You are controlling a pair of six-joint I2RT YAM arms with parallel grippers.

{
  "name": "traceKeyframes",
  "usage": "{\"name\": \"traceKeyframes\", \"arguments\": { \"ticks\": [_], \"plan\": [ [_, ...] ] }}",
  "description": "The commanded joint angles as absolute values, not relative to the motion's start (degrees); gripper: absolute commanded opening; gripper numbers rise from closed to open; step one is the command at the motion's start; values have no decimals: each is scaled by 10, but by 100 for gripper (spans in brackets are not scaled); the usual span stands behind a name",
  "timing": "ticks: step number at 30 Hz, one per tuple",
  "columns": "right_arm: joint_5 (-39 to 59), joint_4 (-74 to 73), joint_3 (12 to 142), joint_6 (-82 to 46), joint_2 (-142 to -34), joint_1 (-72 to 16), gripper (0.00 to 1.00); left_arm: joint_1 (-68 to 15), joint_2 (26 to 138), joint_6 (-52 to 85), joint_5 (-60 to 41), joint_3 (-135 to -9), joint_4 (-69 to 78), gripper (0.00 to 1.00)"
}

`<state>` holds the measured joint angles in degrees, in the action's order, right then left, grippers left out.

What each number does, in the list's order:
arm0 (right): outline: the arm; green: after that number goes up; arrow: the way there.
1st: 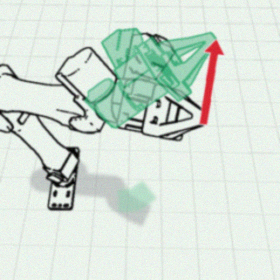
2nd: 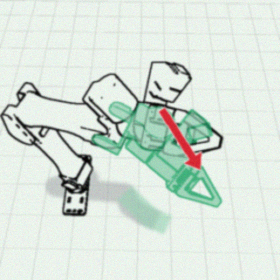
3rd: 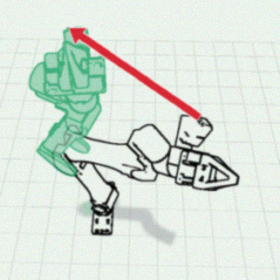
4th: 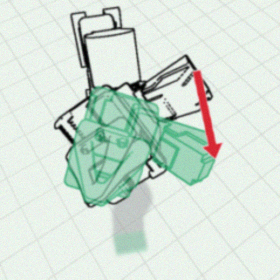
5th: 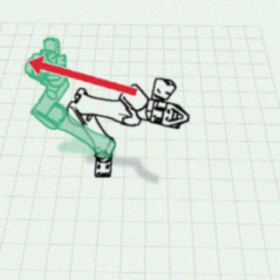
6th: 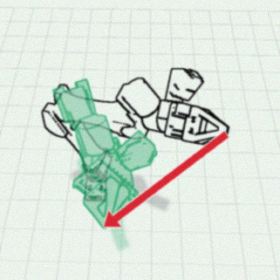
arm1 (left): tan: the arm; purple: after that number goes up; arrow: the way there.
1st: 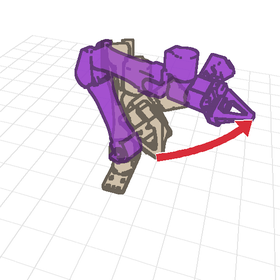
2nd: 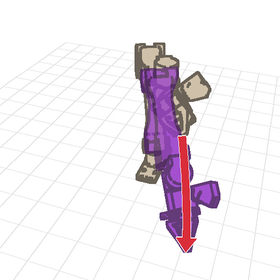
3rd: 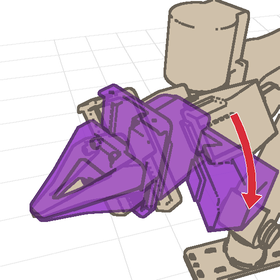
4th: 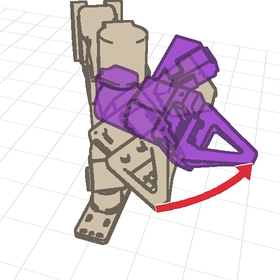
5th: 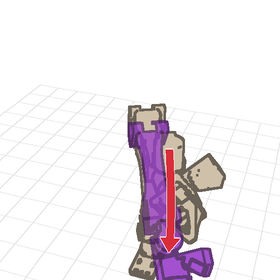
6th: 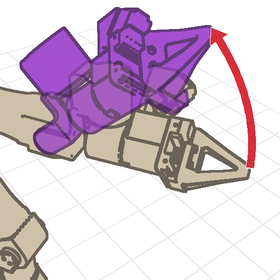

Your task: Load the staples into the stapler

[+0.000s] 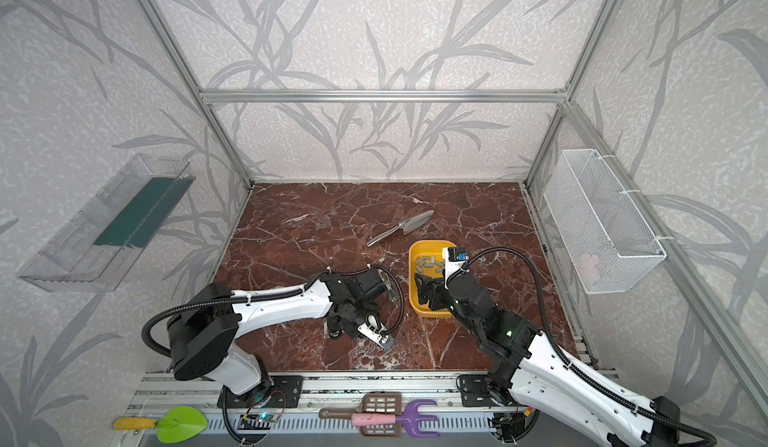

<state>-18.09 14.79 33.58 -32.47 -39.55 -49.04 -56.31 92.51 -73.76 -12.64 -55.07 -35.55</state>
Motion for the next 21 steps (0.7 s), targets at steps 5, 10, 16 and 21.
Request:
{"name": "traceKeyframes", "arguments": {
  "ticks": [5, 10, 16, 21],
  "plan": [
    [-183, 139, 344, -319, -392, -488, 85, -569, 925, -733, -131, -575, -379, 5],
    [-189, 142, 344, -327, -388, -489, 85, -560, 867, -724, -109, -577, -379, 0],
    [-200, 146, 340, -345, -372, -488, 76, -509, 730, -705, -167, -540, -316, 0],
    [-175, 133, 336, -333, -360, -489, 66, -489, 674, -640, -181, -540, -257, 0]
  ]
}}
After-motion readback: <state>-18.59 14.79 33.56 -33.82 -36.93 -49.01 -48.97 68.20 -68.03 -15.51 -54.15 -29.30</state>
